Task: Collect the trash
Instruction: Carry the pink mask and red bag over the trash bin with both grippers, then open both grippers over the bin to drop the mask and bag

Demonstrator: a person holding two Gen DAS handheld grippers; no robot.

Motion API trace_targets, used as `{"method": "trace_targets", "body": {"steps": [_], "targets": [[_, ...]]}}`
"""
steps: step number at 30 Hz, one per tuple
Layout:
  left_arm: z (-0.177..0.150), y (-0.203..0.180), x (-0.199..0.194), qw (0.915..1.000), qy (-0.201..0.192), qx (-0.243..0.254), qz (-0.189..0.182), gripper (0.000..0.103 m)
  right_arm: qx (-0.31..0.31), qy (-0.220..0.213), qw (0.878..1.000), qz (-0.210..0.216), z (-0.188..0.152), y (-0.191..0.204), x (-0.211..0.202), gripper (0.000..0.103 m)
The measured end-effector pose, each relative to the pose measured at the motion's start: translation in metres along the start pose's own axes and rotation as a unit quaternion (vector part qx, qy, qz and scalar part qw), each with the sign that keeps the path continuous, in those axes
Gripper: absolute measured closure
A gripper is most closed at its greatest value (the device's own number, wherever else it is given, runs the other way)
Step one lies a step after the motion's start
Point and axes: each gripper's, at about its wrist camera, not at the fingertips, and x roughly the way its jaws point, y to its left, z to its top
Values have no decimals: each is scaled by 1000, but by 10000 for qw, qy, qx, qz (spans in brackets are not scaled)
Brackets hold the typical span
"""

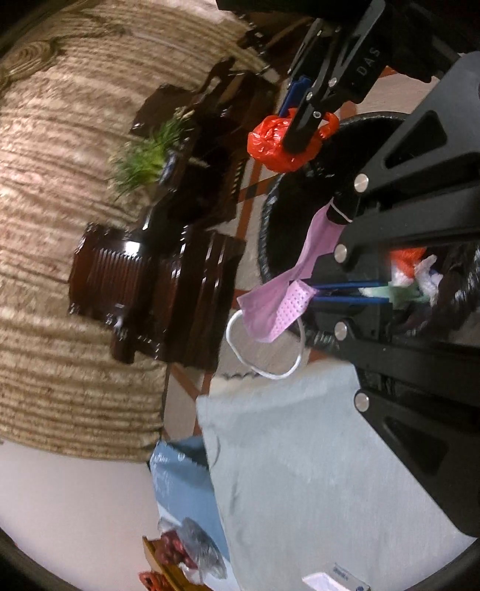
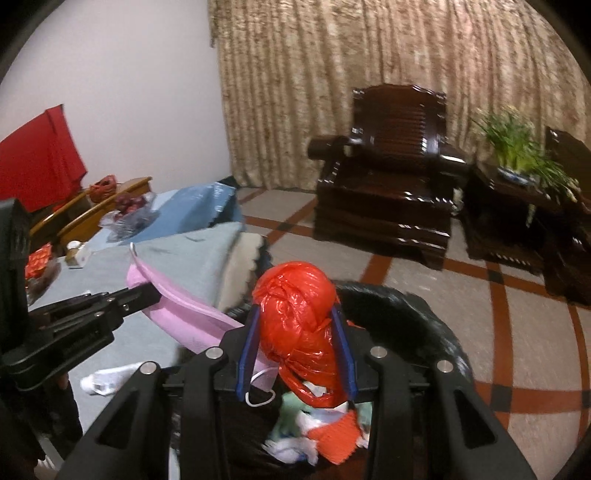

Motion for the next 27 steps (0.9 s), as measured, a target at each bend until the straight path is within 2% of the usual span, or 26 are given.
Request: {"method": "trace_targets", "body": {"steps": [11,12,14,16,18,22,27], "targets": [[-27,-15,43,9983,530,67,-215,100,234,354,9988,-229,-31,-30,18,66],[-28,-15,45,9980,577,62,-252,100,228,365,9988,-232,-33,-31,18,62],[-29,-14,48,9974,650,22,-316,94,214,372,9987,-274,-34,-34,19,56],[-30,-12,49,9966,721,-49,-397,86,193,381,9986,-311,-34,-34,20,56],[-34,-10,48,9955,805,-92,-486,71,200,391,9985,-329,-35,-34,20,53],[-38,-6,49,9942,919,-118,-546,68,195,378,9985,-344,-36,-33,19,40],[-41,1,43,9944,936,-162,-468,66,170,374,9987,-300,-36,-28,18,37]]}}
